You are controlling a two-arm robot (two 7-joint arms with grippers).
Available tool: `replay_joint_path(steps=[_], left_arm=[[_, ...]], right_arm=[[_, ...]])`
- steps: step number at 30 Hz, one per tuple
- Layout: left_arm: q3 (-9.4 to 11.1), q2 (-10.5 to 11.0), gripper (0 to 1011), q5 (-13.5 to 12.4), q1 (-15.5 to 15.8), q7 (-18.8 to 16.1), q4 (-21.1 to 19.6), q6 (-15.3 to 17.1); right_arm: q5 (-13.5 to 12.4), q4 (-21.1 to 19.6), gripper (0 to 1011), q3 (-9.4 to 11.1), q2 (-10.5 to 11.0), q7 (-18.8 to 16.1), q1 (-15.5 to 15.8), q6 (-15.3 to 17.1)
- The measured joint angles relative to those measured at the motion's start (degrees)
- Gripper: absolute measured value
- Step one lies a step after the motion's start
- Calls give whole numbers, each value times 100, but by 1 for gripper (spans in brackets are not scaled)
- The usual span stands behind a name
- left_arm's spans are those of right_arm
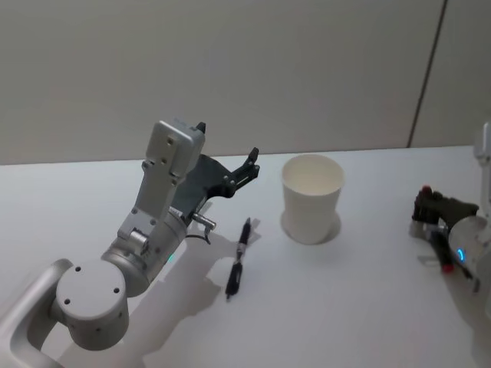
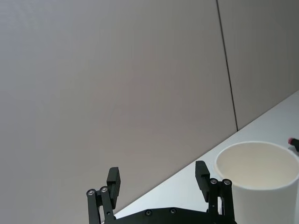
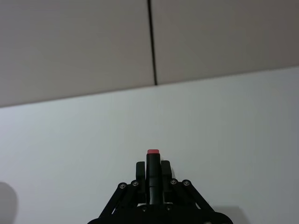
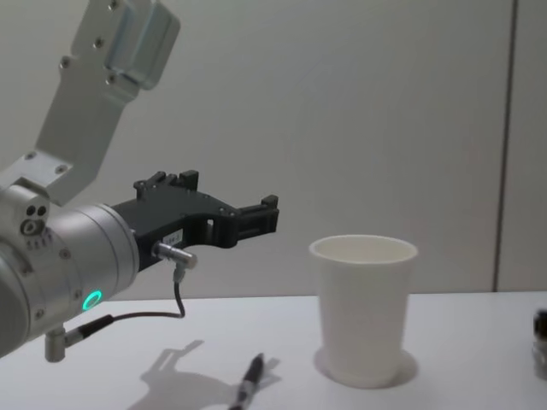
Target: Place the pen into the pen holder.
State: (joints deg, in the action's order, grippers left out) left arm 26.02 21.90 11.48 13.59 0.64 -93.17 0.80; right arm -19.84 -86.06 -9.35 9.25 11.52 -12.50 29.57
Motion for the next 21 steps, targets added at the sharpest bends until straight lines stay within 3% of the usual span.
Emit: replay_joint_path(steps=[21], left_arm=[[0, 0, 1001, 0, 0, -2, 0, 0]], right_arm=[[316, -775, 185, -32, -135, -100, -80, -1076]])
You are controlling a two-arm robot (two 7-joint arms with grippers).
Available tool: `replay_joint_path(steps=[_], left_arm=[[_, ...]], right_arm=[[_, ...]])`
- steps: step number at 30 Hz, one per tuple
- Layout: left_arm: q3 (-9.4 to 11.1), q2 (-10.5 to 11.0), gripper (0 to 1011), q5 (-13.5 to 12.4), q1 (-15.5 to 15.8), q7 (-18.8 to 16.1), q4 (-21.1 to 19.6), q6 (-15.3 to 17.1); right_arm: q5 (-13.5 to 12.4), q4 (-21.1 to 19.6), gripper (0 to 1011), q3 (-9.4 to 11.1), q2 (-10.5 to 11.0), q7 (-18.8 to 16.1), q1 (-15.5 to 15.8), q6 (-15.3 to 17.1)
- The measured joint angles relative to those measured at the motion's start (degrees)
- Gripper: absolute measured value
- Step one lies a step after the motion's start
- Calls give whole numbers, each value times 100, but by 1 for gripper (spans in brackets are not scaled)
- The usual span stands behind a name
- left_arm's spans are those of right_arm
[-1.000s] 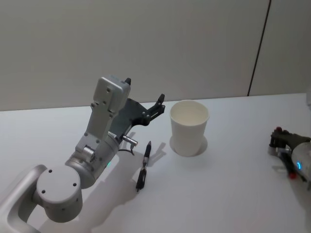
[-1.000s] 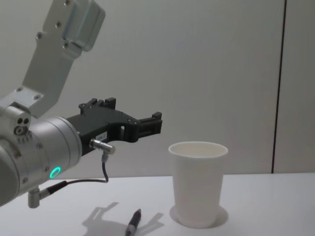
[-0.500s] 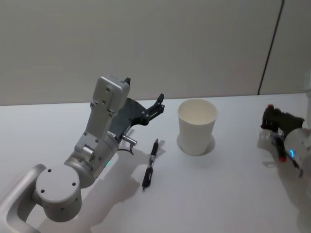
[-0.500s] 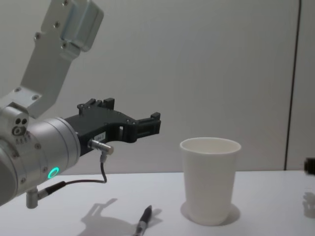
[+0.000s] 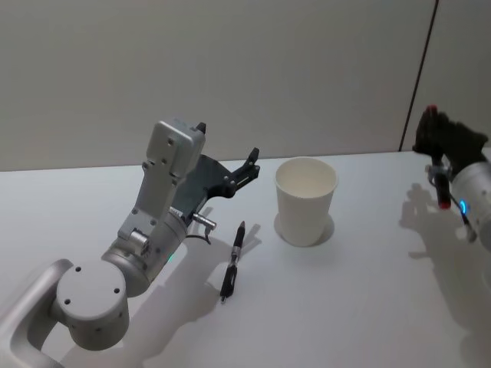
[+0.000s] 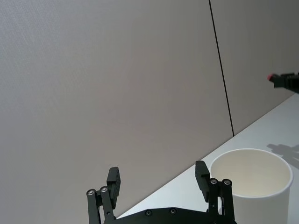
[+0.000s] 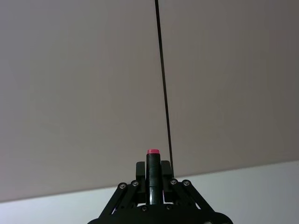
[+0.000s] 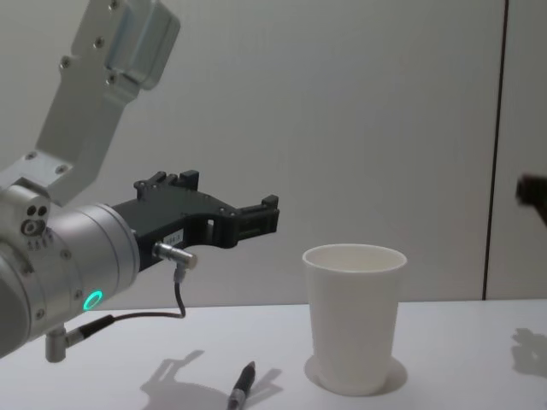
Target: Place the pen into the pen holder.
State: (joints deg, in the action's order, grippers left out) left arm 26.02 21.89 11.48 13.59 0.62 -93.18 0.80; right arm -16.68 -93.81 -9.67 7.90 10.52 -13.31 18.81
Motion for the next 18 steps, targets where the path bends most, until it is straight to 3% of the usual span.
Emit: replay_joint_path(steps=[10, 18], left_arm=[[0, 0, 1001, 0, 0, 0, 0, 0], [0, 0, 1001, 0, 0, 0, 0, 0]], right_arm=[[164, -256, 185, -12, -86, -60, -116, -497], [285, -112, 185, -102, -215, -124, -131, -896]])
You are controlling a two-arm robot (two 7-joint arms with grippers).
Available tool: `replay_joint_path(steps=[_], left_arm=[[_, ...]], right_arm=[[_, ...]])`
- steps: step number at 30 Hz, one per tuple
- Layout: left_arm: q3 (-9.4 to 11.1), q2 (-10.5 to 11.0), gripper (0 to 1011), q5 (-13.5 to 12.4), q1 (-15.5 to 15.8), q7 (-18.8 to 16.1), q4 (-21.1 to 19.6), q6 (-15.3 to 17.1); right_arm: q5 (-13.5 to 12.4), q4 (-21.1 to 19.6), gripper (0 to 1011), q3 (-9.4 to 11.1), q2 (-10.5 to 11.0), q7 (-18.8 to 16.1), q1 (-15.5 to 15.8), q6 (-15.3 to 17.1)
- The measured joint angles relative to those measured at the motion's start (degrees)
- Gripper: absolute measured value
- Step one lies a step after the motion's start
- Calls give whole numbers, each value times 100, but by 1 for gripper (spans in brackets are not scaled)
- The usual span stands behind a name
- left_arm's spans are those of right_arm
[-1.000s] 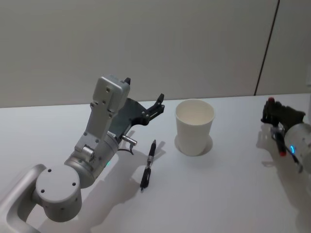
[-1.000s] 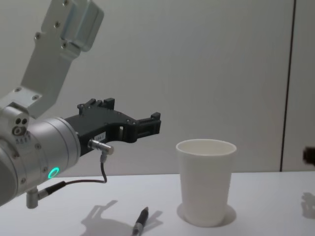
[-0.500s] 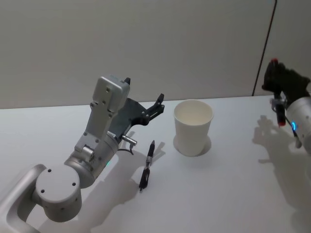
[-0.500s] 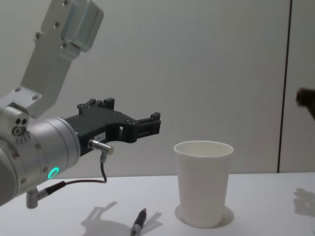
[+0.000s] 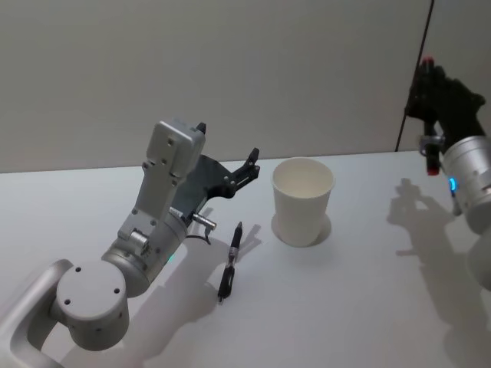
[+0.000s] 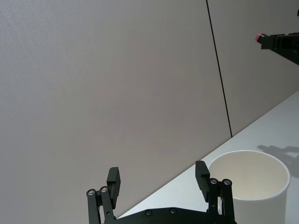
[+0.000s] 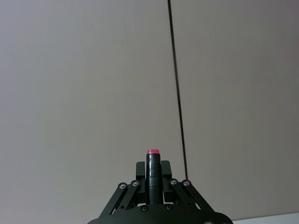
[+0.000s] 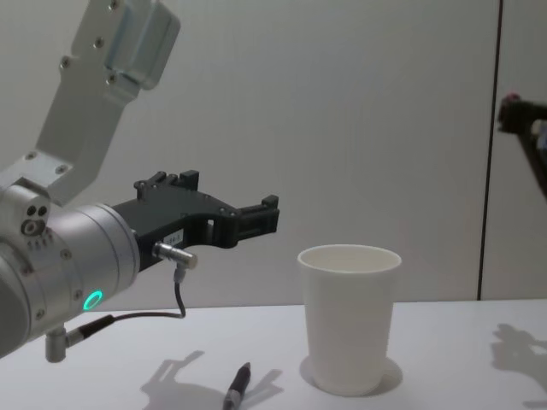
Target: Place the pen into the pen holder.
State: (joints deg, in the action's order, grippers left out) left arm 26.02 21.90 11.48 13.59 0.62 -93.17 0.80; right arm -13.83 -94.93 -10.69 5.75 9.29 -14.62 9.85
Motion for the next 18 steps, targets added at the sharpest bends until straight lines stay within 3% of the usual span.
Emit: replay_joint_path(steps=[8, 18], left_arm=[[0, 0, 1001, 0, 0, 0, 0, 0], [0, 0, 1001, 0, 0, 0, 0, 0]], right_arm=[[171, 308, 185, -179, -218, -119, -60, -357], [521, 801, 185, -484, -589, -406, -266, -1168]])
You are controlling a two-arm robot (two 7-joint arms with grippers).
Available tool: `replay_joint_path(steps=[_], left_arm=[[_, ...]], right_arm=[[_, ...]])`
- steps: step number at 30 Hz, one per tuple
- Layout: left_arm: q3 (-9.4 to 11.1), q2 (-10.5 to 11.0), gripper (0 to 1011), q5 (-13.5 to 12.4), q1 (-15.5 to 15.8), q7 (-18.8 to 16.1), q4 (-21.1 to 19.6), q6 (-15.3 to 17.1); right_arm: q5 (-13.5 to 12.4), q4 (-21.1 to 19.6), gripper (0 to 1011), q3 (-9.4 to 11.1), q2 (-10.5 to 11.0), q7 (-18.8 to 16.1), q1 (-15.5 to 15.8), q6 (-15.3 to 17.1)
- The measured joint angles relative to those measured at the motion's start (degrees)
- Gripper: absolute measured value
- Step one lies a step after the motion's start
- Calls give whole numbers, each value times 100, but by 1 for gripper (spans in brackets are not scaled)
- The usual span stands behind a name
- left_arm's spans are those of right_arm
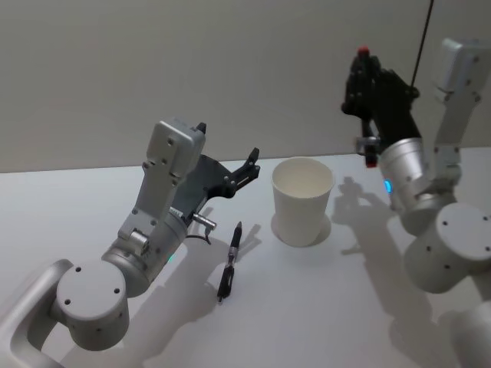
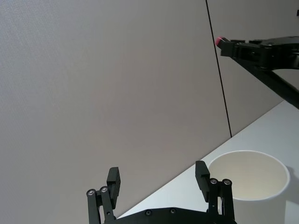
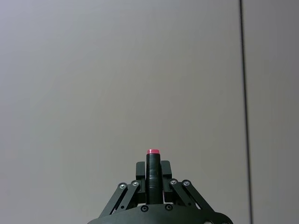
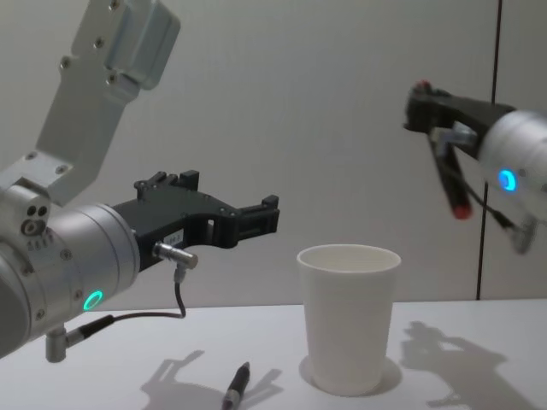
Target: Place the pen into the pen holder.
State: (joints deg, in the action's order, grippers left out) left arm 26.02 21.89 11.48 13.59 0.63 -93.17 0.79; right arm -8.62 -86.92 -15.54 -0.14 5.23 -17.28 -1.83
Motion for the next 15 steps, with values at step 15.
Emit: replay_joint_path(steps=[15], left_arm=[[0, 0, 1001, 0, 0, 0, 0, 0]], right_arm=[[523, 781, 185, -360, -513, -319, -439, -1225]])
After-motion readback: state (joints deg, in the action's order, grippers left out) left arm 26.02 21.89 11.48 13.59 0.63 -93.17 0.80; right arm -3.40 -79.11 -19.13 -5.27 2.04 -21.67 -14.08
